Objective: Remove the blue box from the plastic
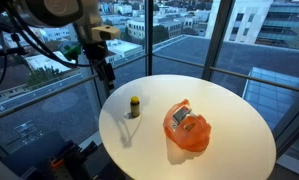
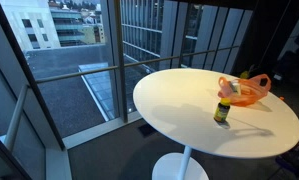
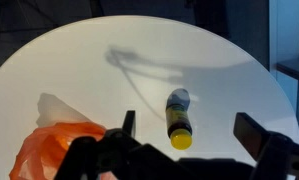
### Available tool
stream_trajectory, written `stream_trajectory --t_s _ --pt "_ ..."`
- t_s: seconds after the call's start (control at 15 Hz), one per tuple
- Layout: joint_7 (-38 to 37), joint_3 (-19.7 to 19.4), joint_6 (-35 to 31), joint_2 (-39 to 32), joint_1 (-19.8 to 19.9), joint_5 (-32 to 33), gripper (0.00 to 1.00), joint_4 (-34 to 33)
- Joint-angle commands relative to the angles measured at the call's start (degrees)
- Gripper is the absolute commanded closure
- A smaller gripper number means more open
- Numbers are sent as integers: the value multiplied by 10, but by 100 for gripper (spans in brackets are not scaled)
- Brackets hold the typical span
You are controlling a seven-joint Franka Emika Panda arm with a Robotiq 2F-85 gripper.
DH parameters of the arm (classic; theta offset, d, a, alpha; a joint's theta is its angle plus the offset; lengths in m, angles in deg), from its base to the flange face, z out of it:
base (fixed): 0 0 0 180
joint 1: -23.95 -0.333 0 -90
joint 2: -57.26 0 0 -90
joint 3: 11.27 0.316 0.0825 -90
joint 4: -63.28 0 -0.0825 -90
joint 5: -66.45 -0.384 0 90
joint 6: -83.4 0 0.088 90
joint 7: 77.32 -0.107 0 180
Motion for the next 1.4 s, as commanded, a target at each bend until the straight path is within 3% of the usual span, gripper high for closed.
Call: stream_trajectory --t_s 0.0,0.67,1.33 --pt "-1 -2 1 0 -2 1 0 -1" --pt "-1 -2 1 0 -2 1 0 -1" --pt "-17 -3 1 -17 -2 -25 0 -55"
